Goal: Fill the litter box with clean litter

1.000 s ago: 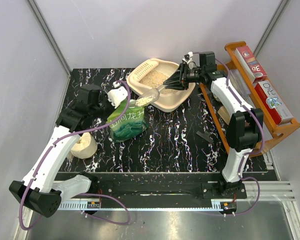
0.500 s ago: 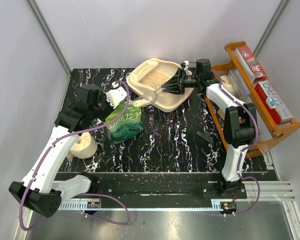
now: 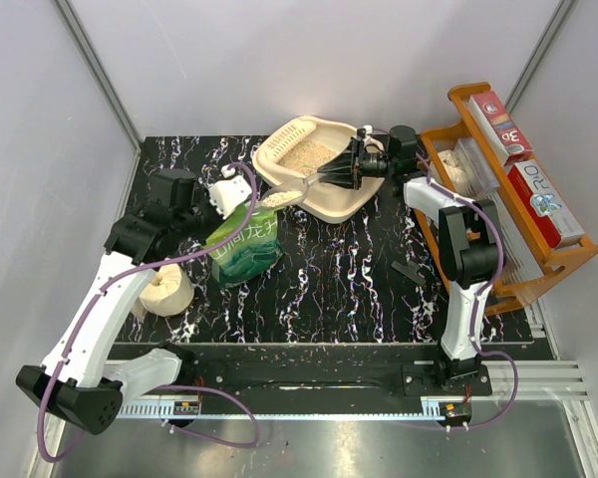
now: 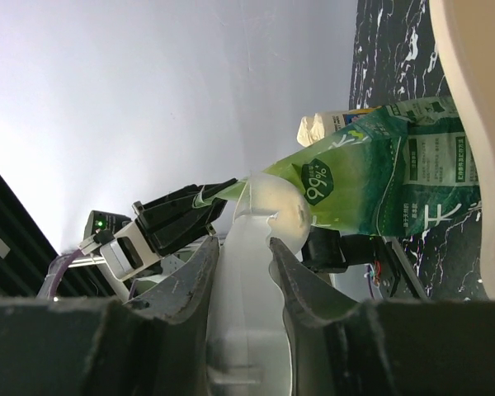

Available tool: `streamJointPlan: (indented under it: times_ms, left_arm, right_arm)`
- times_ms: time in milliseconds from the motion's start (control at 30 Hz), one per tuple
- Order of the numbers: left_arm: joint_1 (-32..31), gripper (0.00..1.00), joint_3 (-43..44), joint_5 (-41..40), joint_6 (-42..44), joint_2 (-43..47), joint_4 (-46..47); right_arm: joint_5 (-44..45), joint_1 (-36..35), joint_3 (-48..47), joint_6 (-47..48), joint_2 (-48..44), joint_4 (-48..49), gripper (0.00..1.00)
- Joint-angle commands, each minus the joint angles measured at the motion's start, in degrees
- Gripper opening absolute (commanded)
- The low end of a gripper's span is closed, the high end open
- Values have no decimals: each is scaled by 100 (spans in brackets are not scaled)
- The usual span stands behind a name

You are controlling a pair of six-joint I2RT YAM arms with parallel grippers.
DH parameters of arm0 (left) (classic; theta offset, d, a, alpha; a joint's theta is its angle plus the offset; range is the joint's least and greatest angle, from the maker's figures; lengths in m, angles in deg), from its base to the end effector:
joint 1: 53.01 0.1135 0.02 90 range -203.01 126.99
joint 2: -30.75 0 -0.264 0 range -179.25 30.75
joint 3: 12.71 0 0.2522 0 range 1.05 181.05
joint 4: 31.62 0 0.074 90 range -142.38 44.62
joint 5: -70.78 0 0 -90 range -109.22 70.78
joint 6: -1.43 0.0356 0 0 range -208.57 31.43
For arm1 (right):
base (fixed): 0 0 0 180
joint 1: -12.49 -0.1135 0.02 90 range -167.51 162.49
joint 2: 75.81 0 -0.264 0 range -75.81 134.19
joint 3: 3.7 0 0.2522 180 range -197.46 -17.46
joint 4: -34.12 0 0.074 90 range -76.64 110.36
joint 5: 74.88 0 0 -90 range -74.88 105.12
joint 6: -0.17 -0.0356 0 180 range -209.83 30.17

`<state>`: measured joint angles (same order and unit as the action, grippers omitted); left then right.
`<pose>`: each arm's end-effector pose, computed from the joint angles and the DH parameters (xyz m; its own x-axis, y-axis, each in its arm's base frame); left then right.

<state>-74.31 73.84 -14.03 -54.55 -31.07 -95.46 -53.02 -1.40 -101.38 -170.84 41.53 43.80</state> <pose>0.1939 -0.0790 0.3827 -0.2481 0.6948 -0.6751 0.6829 0.6197 0.3868 0.4432 0.1436 0.2480 -0.9910 0.1338 0.0050 0.0135 0.0633 0.9979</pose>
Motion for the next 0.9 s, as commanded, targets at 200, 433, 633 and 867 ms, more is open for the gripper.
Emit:
streamJointPlan:
  times_ms: [200,433,633,867]
  left_arm:
    - [29,0,429,26,122,267,746]
    - [29,0,226,-27,105,329,843]
    - [47,0,218,-97,140,294,755]
    - [38,0,226,-97,193,276,693]
  right_arm:
    - [152,44,-309,15,-17,399,0]
    - [161,264,-415,24,-88,240,0]
    - [283,413,-739,-20,69,231,0]
    - [512,685,-1285,138,272,-172,0]
